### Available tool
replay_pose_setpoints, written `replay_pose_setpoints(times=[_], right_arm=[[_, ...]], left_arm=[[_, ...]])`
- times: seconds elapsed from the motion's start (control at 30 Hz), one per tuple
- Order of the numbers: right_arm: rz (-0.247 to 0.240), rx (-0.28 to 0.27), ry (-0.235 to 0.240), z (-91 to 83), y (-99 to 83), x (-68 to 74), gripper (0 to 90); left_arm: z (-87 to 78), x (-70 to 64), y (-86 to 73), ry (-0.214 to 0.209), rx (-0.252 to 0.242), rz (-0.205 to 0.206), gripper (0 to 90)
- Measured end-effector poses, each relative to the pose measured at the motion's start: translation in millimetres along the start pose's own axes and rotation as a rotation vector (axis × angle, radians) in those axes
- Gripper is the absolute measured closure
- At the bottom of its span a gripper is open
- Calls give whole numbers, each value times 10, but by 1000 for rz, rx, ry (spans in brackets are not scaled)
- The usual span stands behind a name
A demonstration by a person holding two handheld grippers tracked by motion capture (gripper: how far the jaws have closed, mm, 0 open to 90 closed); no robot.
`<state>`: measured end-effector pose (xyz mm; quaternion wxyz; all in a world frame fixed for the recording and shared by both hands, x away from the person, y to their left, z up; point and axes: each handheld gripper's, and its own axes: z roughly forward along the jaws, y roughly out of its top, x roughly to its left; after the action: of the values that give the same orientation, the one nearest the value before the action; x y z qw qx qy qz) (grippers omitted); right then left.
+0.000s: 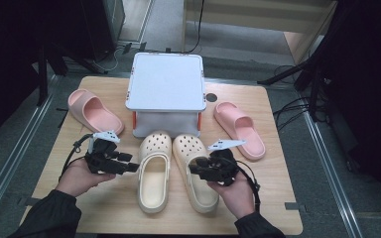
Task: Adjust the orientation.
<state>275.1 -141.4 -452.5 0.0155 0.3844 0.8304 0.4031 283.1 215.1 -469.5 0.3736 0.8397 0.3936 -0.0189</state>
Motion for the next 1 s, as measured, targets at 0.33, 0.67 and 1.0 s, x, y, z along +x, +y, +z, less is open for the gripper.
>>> replay_pose_setpoints(times=[0.33, 0.67, 1.0], right_arm=[[-14, -12, -83, -332, -169, -330, 850], [-4, 72, -145, -122, -264, -578, 849], [26, 76, -115, 57, -247, -605, 862]], left_arm=[[-7, -1, 22, -15, -11, 14, 618], [121, 125, 32, -23, 9, -7, 672], [243, 137, 36, 1, 61, -5, 670]])
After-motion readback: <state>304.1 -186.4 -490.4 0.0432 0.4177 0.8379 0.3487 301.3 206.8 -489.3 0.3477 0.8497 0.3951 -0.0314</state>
